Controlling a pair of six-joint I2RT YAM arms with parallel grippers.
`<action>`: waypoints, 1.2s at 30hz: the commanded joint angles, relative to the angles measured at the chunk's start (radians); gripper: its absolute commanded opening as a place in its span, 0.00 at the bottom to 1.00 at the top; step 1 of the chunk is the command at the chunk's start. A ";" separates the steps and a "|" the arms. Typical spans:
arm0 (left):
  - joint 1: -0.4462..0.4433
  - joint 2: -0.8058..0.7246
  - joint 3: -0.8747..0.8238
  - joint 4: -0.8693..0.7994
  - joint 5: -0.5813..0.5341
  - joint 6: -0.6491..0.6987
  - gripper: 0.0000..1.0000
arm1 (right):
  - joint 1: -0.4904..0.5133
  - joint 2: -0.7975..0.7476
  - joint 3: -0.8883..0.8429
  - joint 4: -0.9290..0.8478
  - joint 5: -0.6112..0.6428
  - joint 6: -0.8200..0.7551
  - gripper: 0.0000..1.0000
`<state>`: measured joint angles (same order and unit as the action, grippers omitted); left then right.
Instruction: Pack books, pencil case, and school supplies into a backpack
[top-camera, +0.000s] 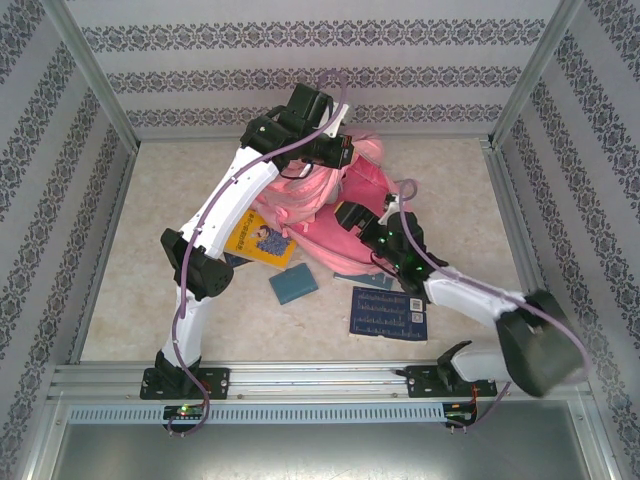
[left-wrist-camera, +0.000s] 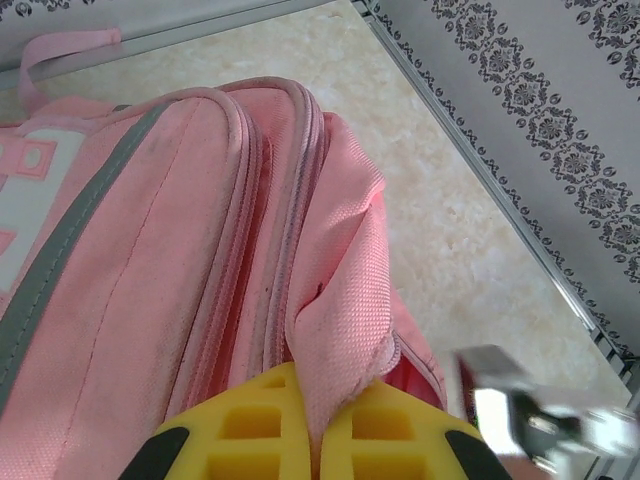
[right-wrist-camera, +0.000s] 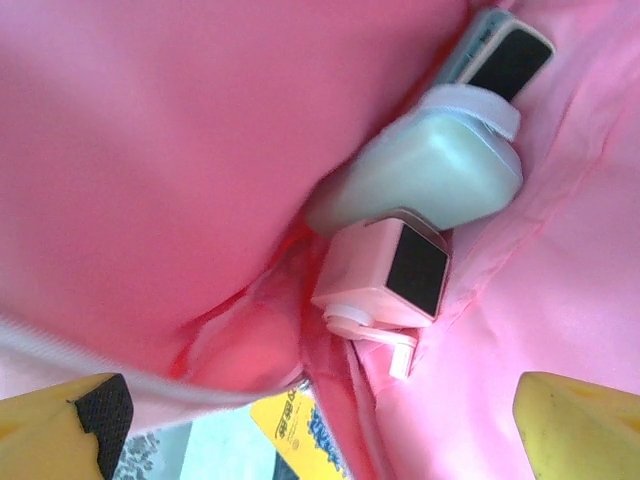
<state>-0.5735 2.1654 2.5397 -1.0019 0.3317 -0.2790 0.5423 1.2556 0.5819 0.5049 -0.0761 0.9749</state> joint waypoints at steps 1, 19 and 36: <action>0.026 0.011 -0.005 0.023 -0.016 -0.056 0.00 | 0.023 -0.169 -0.031 -0.282 0.082 -0.204 0.98; 0.023 -0.019 -0.283 0.209 0.005 -0.050 0.01 | 0.088 -0.426 -0.004 -0.776 -0.058 -0.260 0.63; 0.066 -0.003 -0.464 0.342 0.141 -0.151 0.35 | 0.071 -0.200 0.196 -0.875 -0.103 -0.350 0.63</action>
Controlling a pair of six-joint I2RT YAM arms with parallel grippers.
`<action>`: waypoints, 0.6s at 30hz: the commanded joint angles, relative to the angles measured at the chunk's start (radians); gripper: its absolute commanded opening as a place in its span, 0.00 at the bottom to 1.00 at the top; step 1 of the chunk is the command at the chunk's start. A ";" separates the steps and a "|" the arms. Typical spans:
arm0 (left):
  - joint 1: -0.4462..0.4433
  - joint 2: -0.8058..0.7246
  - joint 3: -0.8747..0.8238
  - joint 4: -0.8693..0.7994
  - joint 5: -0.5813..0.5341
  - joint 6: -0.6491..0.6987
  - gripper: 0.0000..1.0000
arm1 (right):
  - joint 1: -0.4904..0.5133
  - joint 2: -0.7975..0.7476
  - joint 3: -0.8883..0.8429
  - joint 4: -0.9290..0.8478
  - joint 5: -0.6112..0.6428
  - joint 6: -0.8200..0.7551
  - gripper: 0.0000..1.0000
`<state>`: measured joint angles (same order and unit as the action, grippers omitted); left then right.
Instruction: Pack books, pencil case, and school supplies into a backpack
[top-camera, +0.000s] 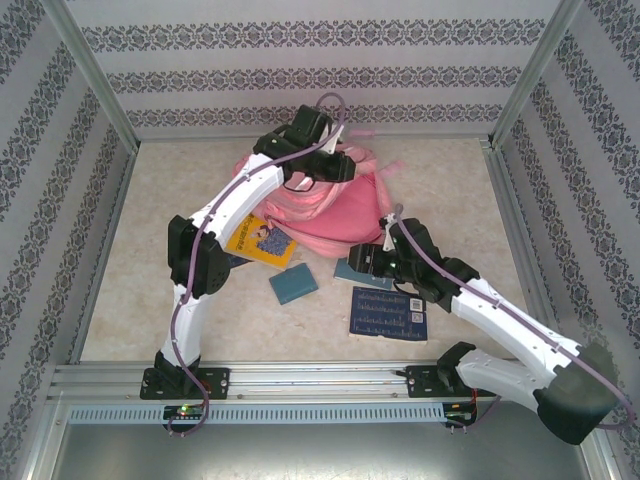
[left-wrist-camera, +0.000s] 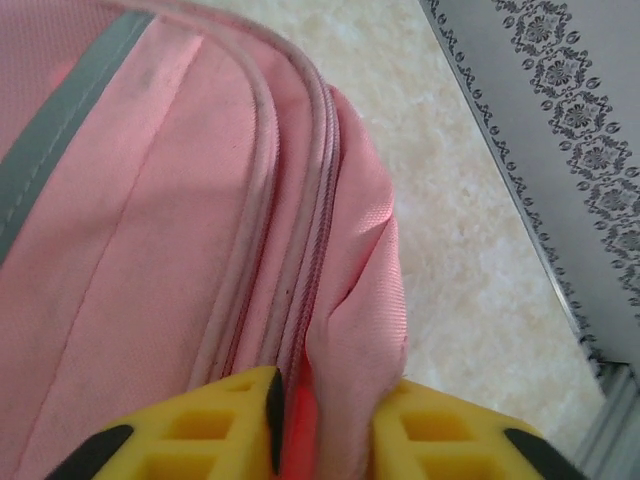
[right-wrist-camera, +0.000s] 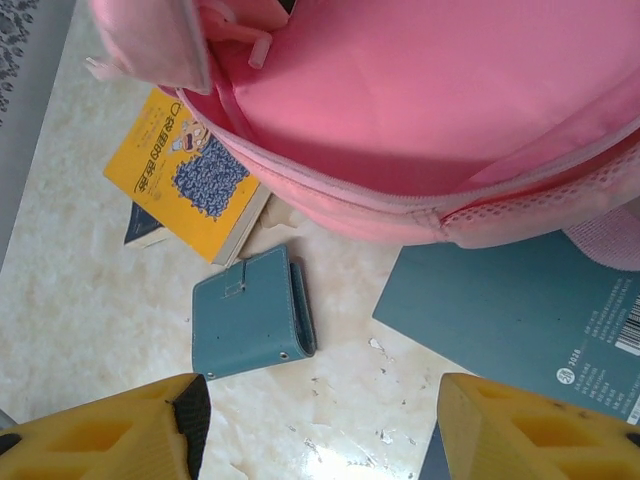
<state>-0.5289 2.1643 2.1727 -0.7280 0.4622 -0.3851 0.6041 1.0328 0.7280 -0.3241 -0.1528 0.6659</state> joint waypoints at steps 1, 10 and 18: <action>0.021 -0.034 -0.152 0.102 0.003 -0.059 0.42 | 0.014 0.033 0.058 -0.061 -0.035 -0.057 0.64; 0.028 -0.524 -0.760 0.358 -0.149 -0.177 0.62 | 0.075 0.093 0.052 -0.012 -0.064 0.010 0.66; 0.065 -0.797 -1.310 0.613 -0.300 -0.375 0.61 | 0.172 0.265 -0.039 0.268 -0.061 0.250 0.52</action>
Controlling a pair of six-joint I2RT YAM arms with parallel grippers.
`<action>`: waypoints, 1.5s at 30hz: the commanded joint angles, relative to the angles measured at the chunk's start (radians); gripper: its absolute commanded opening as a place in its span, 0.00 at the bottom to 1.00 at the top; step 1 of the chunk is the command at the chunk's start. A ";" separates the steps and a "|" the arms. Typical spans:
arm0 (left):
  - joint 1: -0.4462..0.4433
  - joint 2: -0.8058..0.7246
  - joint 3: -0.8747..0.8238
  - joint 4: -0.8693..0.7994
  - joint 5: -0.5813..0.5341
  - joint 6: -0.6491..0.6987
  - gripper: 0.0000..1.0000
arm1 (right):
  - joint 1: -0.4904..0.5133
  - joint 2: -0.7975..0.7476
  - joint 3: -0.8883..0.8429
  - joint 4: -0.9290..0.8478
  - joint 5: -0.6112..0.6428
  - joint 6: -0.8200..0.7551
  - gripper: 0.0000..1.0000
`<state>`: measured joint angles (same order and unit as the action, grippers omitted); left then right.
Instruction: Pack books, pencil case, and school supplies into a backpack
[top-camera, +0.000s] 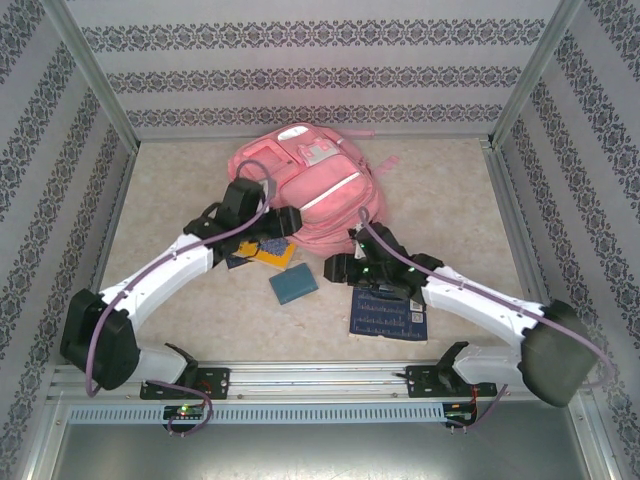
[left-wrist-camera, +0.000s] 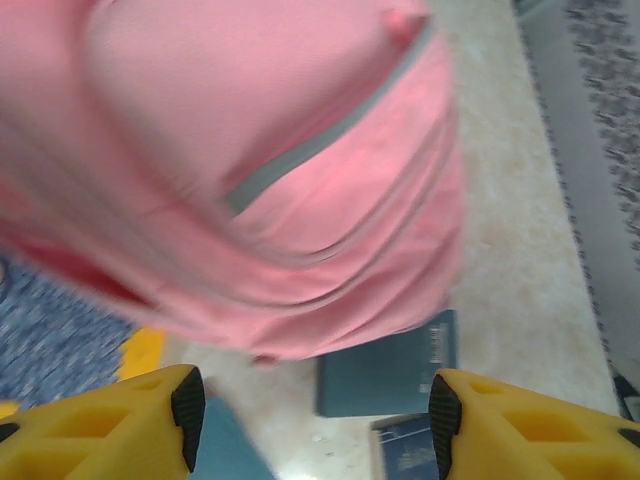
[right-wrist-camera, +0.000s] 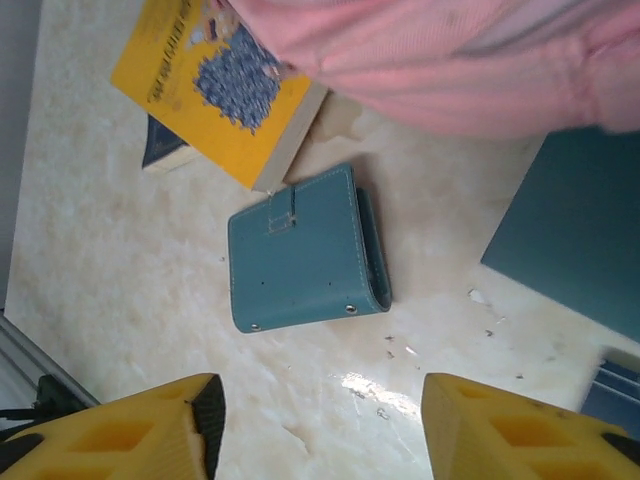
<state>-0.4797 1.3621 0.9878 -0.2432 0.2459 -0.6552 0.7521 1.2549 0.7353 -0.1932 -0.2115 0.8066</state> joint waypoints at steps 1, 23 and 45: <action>0.018 -0.002 -0.160 0.166 -0.092 -0.114 0.60 | 0.028 0.056 -0.060 0.169 0.004 0.129 0.50; 0.013 0.108 -0.523 0.641 0.150 -0.232 0.57 | 0.110 0.238 -0.064 0.267 0.037 0.165 0.56; -0.047 0.142 -0.629 0.795 0.316 -0.322 0.55 | -0.004 0.331 -0.163 0.508 -0.135 0.222 0.64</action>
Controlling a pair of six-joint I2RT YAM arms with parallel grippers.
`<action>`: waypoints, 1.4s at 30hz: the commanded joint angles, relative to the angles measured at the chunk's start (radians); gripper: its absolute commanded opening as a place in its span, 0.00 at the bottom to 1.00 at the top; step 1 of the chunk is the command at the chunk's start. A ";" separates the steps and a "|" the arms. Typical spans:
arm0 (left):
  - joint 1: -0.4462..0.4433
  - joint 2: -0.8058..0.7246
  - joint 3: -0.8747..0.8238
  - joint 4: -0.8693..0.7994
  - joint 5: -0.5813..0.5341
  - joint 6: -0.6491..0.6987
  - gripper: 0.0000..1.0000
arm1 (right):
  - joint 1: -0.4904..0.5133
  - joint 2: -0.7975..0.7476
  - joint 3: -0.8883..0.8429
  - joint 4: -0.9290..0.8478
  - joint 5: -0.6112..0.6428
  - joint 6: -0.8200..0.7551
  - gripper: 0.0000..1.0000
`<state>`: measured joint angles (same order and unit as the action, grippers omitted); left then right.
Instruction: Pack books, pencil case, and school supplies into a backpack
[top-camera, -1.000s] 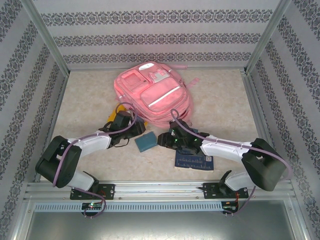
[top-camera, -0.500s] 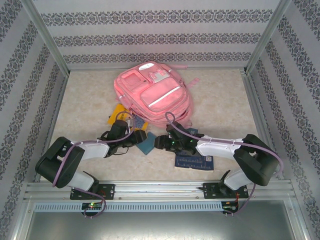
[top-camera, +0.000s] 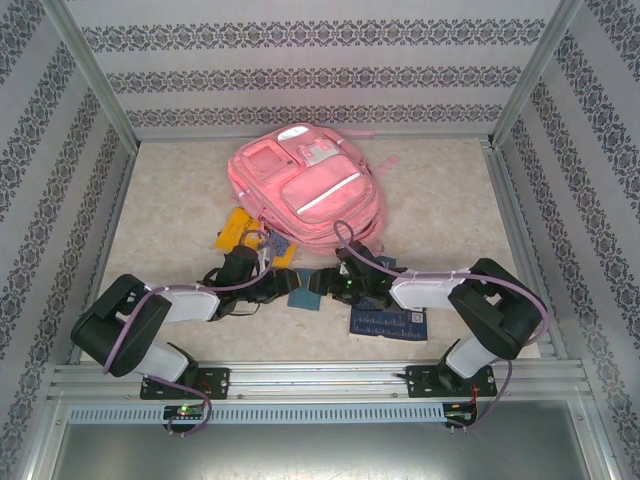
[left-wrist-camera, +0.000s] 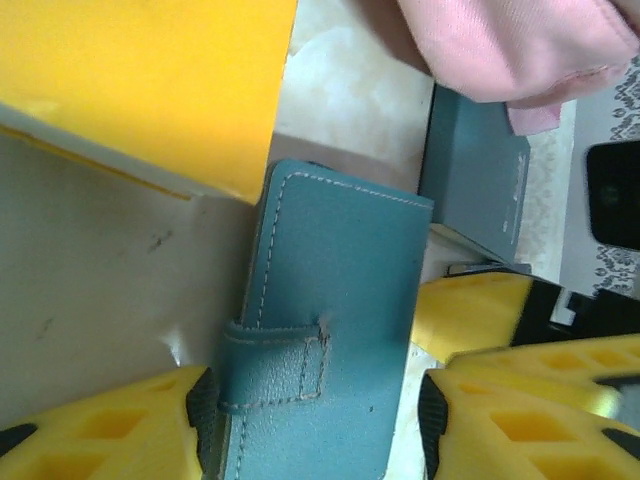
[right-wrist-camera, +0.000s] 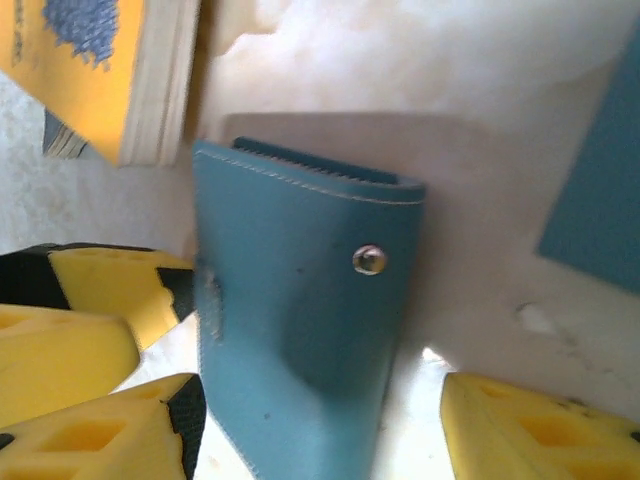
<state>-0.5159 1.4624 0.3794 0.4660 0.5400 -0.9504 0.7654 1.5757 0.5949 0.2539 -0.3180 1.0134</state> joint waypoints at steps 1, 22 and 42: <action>-0.012 0.058 -0.022 0.104 0.027 -0.035 0.54 | -0.022 0.004 -0.025 0.052 -0.022 0.008 0.64; -0.017 0.285 0.001 0.236 0.092 -0.050 0.25 | -0.049 0.084 -0.123 0.414 -0.153 0.148 0.51; -0.005 0.533 -0.078 0.930 0.217 -0.377 0.00 | -0.109 -0.059 -0.205 0.375 -0.155 0.106 0.52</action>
<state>-0.4973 1.9053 0.3298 1.2480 0.7177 -1.2217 0.6579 1.5459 0.4000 0.5804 -0.4213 1.1454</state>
